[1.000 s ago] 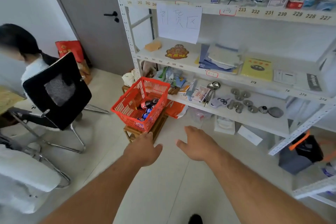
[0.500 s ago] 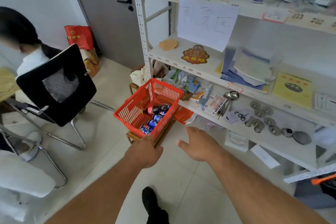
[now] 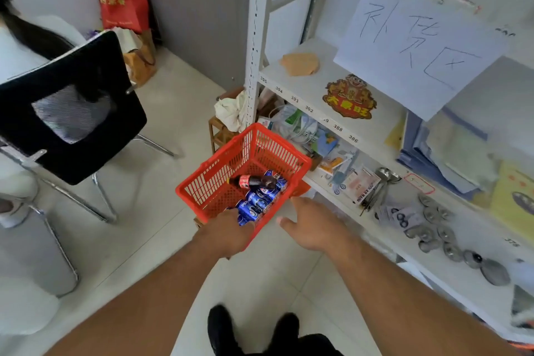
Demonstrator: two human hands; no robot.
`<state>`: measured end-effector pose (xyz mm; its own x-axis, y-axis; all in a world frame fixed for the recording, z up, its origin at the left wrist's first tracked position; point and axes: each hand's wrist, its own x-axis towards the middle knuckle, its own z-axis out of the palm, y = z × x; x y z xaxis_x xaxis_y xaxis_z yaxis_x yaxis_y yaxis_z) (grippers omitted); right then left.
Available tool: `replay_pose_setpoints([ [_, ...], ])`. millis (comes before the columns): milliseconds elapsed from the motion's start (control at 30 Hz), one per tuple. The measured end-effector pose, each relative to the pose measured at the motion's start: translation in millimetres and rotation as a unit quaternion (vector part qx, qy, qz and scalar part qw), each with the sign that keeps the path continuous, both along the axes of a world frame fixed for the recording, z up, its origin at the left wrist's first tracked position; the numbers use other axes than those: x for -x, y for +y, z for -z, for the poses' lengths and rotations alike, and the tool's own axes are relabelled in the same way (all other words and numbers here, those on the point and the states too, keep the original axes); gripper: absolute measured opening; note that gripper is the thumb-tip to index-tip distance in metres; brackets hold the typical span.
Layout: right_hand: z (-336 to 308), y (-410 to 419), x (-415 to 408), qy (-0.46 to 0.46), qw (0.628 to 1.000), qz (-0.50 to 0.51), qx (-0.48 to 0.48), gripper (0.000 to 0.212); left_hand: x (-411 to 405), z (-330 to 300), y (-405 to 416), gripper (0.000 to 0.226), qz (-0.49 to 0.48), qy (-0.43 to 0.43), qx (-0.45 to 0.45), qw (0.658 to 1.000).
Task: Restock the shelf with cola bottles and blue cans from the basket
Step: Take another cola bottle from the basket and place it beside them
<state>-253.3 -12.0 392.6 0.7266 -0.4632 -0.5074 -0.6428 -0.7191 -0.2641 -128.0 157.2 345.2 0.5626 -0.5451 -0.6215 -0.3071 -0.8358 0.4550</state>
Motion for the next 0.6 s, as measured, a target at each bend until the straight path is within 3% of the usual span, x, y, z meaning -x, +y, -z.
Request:
replay_pose_setpoints([
  [200, 19.6, -61.1, -58.6, 0.004, 0.999, -0.02, -0.026, 0.047, -34.5, 18.9, -40.4, 0.046, -0.023, 0.042, -0.026, 0.999],
  [333, 44.6, -111.3, -98.4, 0.002, 0.997, -0.054, -0.051, 0.055, -65.4, 35.1, -75.2, 0.067, -0.057, 0.041, -0.07, 0.995],
  [433, 61.1, -150.3, -128.2, 0.024, 0.994, -0.077, -0.074, 0.045, -83.2, 50.7, -107.2, 0.072, -0.089, 0.058, -0.088, 0.99],
  [500, 77.8, -175.6, -146.5, 0.033, 0.992, -0.092, -0.081, 0.044, -87.7, 64.3, -130.1, 0.07, -0.11, 0.081, -0.093, 0.986],
  [600, 107.0, -202.0, -173.0, 0.055, 0.987, -0.114, -0.096, 0.049, -89.9, 95.6, -155.8, 0.047, -0.17, 0.127, -0.077, 0.974],
])
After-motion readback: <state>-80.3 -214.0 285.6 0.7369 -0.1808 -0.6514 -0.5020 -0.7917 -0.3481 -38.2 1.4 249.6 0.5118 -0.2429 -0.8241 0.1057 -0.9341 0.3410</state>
